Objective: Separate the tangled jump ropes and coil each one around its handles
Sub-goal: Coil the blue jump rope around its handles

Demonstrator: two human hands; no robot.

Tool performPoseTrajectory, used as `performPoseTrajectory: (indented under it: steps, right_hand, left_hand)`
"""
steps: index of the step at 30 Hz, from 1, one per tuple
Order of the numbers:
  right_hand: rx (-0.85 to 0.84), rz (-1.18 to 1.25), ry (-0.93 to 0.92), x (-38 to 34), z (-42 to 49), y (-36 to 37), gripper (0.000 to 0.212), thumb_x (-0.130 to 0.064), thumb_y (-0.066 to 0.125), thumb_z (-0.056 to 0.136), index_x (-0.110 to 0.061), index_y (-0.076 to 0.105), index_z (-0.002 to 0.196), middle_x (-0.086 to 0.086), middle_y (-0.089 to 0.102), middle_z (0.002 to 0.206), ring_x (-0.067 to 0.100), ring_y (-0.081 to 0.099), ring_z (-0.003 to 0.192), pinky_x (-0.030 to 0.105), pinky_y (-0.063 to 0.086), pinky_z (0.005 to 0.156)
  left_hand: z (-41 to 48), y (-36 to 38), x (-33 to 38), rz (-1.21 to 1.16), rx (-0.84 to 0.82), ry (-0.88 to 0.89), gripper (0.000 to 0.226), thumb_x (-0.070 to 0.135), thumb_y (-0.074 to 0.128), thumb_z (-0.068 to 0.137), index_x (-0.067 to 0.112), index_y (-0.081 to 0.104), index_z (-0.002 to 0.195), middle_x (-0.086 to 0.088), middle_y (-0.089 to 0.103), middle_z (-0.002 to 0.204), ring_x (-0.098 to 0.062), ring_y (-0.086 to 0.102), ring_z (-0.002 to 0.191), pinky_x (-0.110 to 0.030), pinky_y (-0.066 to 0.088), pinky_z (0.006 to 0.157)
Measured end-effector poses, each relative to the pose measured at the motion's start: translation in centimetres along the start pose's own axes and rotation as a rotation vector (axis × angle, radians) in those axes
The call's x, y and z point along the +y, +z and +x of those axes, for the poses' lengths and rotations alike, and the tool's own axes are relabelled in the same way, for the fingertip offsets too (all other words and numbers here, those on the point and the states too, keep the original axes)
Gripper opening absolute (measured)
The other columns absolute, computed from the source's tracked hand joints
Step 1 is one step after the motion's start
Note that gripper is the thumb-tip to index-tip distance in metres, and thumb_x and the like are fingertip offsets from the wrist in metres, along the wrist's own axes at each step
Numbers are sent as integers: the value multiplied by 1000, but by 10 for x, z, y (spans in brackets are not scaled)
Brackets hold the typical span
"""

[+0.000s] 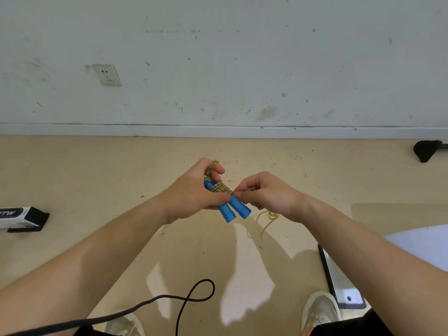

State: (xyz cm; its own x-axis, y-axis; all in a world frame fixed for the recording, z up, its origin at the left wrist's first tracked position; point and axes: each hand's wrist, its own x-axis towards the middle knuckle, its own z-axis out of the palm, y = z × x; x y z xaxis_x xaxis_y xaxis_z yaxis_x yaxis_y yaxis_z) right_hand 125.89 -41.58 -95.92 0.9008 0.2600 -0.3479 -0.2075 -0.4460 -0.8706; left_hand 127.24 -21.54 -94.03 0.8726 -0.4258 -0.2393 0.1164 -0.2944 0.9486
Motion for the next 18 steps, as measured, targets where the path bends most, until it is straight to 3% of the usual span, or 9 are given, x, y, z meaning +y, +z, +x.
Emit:
performPoseTrajectory:
  steps: [3,7,11,14,18]
  right_hand:
    - [19,5,37,-5,-1,-1,12,-18,67,90,-12,77,85,-13,56,58,10,42,58,26,36,57]
    - [25,25,59,-6,-3,-2,13,-15,66,90,-9,76,85,-12,55,56,12,41,56,27,36,54]
    - [19,7,78,-7,-4,0,15,-17,65,91,-14,77,82,-10,55,60,12,41,57,26,36,52]
    - [12,-188,33,-10,-4,-4,17,-25,69,90,-15,75,78,-7,53,61,10,40,53,25,34,51]
    - [115,-576,14,-10,-1,-12,41,-50,66,89,-14,67,68,-9,49,51,8,44,49,27,38,54]
  left_hand:
    - [-2,4,0,63,13,42,48,1,75,83,18,49,120,2,46,105,-1,59,69,-27,60,71]
    - [-2,6,1,140,-25,56,48,4,73,86,20,45,121,3,43,106,-12,60,79,-41,62,76]
    - [-1,5,1,222,-39,93,49,4,73,86,20,43,121,3,41,106,-14,59,79,-40,62,74]
    - [1,5,-2,288,-59,107,50,4,73,86,21,42,121,2,42,105,-12,57,79,-37,62,74]
    - [3,4,-9,358,-59,90,49,5,75,85,24,44,119,1,45,105,-13,57,82,-37,62,73]
